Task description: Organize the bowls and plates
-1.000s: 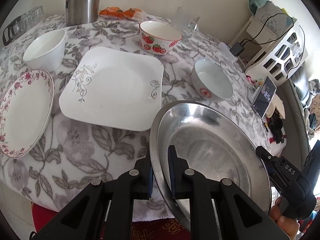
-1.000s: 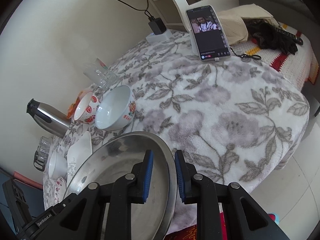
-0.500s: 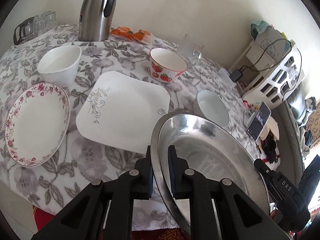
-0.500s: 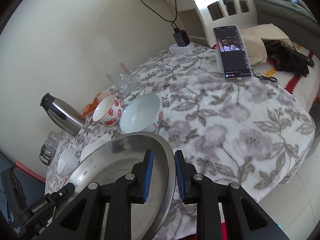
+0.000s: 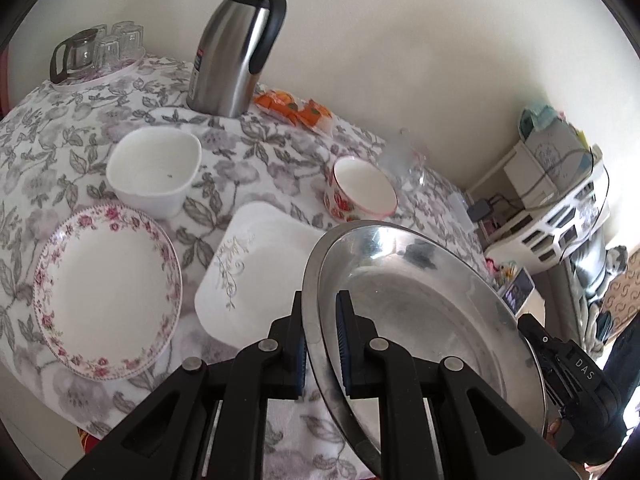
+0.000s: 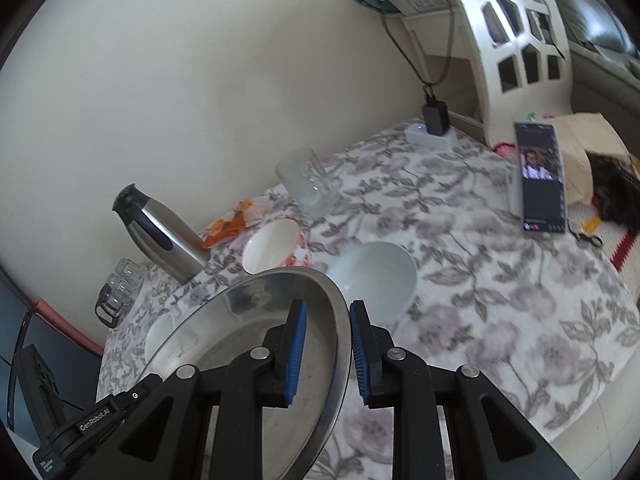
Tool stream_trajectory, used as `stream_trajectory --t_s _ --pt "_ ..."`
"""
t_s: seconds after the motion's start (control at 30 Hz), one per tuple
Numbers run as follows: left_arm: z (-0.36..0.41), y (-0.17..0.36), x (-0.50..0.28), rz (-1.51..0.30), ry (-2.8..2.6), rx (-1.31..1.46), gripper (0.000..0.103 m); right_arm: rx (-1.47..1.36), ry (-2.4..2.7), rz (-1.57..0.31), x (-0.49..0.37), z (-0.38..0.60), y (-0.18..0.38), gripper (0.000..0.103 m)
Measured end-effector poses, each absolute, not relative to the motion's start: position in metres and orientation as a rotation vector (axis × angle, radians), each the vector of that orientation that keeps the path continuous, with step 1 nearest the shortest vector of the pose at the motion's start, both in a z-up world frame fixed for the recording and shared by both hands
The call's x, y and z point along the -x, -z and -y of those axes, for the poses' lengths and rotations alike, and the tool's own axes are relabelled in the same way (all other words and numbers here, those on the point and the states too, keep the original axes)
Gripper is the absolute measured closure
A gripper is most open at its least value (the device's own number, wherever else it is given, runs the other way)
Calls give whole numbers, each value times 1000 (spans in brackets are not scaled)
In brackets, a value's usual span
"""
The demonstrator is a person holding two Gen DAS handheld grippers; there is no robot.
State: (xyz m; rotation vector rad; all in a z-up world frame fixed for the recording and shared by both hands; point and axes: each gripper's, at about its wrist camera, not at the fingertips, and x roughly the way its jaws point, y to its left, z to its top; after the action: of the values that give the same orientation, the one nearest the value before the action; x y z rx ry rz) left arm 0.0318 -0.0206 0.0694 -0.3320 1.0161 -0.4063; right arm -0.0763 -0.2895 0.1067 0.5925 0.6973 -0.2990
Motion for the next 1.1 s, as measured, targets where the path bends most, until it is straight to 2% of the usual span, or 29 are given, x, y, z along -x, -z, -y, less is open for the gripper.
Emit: stream_trajectory --t_s 0.53,0.67,1.1 --pt "-21 -87 -88 -939 328 478 89 -636 206 -689 8 266 -106 79" --pt "-26 -79 -94 -910 307 472 89 -632 202 -704 -2 260 -93 79" --pt "-35 -36 -115 -1000 248 474 89 -659 191 -802 -20 254 -40 79"
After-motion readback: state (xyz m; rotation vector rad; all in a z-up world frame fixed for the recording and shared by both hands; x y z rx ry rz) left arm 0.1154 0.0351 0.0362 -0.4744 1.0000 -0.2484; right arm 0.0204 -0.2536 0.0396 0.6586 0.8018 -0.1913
